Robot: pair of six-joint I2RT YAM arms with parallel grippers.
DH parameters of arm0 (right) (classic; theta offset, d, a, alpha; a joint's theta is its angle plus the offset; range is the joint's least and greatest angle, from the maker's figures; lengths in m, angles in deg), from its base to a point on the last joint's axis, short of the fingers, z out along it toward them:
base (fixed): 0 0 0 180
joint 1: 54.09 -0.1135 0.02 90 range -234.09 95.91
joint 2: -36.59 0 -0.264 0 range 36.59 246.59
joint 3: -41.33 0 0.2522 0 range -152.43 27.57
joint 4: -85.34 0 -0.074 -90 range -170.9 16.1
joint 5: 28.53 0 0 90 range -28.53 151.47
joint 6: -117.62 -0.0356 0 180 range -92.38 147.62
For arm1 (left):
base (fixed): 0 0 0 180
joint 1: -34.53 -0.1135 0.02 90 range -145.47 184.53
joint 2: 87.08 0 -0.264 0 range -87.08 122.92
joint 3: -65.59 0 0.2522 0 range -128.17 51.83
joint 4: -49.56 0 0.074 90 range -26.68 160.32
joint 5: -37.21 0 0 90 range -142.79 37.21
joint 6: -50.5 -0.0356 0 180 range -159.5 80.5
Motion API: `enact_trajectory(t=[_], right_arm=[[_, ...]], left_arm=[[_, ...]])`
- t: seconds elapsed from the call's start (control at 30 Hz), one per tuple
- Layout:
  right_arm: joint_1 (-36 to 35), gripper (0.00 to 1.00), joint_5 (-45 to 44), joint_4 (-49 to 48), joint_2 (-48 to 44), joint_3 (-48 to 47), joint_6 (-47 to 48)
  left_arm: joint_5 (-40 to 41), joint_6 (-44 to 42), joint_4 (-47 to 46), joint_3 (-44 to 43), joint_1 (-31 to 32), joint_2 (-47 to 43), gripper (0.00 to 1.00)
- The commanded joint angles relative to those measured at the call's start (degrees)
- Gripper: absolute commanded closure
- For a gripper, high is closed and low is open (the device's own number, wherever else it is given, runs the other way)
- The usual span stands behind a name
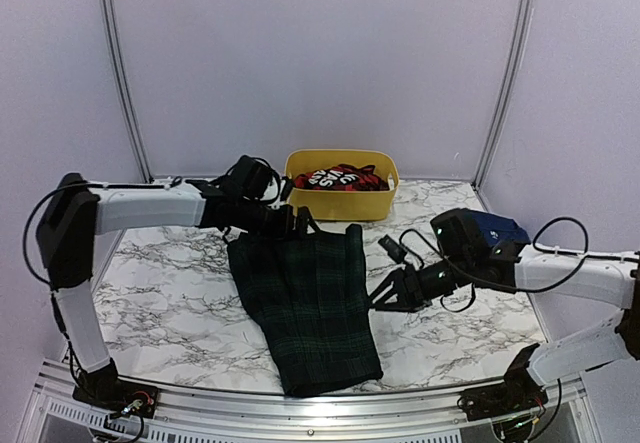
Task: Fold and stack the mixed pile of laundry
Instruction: Smooth out the rectangle-folded skirt at the center of the board.
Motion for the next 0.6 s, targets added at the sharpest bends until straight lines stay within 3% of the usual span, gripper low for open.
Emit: enact_trajectory(t=[0.0, 0.13, 0.3, 0.4, 0.57], right_arm=[[3.97, 0.36, -7.56, 13.36, -2.11, -10.13, 8.52], [4.52, 0.38, -5.02, 7.3, 5.61, -17.02, 8.42], [4.05, 0.41, 0.42, 0.02, 20.94, -28.55, 9.06], [4.44, 0.43, 4.21, -4.23, 30.44, -32.07, 9.84], [6.44, 0.5, 5.55, -4.04, 39.93, -33.68, 11.34]], left_arm=[[1.88, 0.89, 4.12, 9.32, -0.08, -17.98, 0.01], [0.87, 6.42, 3.4, 20.66, 0.0, -26.45, 0.01], [-0.25, 11.9, -4.13, 31.9, -0.03, -29.6, 0.06], [-1.37, 14.15, -8.76, 34.45, -0.48, -25.5, 0.18], [-3.25, 12.23, -11.15, 29.61, -2.24, -12.8, 0.44]])
